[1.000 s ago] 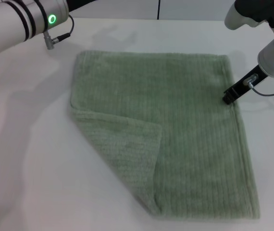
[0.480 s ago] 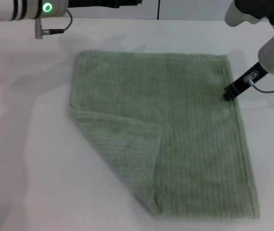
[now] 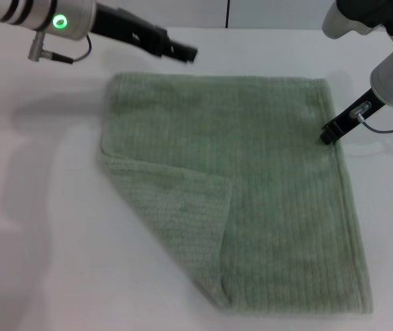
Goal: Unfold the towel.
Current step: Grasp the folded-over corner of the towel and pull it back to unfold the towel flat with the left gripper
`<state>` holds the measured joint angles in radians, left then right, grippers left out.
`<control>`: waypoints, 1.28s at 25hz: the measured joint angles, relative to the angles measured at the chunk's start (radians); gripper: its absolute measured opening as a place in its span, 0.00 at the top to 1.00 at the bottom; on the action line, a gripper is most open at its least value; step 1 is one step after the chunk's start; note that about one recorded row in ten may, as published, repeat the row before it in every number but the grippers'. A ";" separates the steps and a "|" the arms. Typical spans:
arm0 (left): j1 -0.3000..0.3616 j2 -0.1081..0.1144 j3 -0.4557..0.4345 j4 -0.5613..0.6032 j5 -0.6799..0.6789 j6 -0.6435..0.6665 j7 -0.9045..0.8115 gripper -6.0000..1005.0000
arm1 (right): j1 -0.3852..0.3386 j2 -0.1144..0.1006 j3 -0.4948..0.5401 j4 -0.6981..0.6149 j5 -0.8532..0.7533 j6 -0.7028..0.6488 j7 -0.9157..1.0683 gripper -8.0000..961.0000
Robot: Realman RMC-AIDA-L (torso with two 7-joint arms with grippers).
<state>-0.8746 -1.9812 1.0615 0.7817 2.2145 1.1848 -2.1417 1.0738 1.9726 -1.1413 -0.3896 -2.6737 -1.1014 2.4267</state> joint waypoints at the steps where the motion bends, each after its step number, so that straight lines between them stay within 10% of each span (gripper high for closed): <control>1: -0.007 -0.004 0.001 0.000 0.024 0.023 0.004 0.29 | 0.000 0.000 0.000 0.000 0.000 0.000 0.000 0.99; 16: -0.047 -0.072 0.016 0.022 0.149 0.257 0.062 0.30 | 0.001 -0.003 -0.001 0.002 -0.001 0.006 -0.003 0.99; 32: -0.044 -0.087 0.145 0.014 0.094 0.285 0.069 0.31 | 0.006 -0.004 -0.001 0.002 -0.011 0.008 -0.005 0.99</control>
<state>-0.9185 -2.0680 1.2064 0.7957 2.3081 1.4701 -2.0732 1.0799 1.9689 -1.1428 -0.3880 -2.6845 -1.0935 2.4221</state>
